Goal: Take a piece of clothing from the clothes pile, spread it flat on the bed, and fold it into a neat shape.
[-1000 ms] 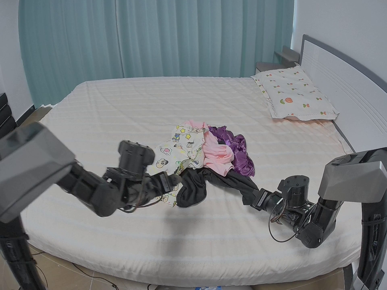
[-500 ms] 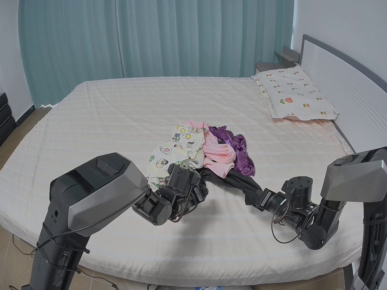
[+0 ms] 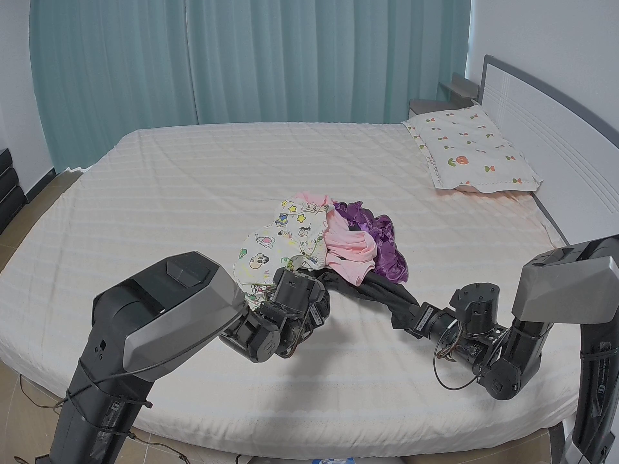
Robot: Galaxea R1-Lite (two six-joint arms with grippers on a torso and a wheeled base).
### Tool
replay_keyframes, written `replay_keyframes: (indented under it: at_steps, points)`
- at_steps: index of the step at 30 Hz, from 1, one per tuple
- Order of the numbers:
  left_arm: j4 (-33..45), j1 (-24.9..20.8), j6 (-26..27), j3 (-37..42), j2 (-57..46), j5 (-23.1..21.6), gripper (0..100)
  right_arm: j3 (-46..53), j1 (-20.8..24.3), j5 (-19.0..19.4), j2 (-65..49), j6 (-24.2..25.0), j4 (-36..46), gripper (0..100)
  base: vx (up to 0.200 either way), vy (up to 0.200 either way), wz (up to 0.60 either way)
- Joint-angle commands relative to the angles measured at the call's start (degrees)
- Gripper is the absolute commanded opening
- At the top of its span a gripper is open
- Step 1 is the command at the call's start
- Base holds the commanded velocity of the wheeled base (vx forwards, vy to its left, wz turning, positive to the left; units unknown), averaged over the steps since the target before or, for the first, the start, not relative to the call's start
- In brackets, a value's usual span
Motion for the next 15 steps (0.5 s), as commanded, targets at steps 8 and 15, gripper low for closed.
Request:
replay_keyframes:
  at_steps: [8, 15]
  points:
    - [2.91, -0.07, 0.24, -1.74, 0.09, 2.8, 100, 0.0, -0.06, -0.01, 0.25, -0.04, 0.0, 0, 0.0, 0.0, 0.0]
    - [4.94, -0.07, 0.15, -5.08, 2.29, 2.8, 100, -0.09, 0.02, -0.01, 0.25, -0.04, 0.0, 0, 0.0, 0.0, 0.0]
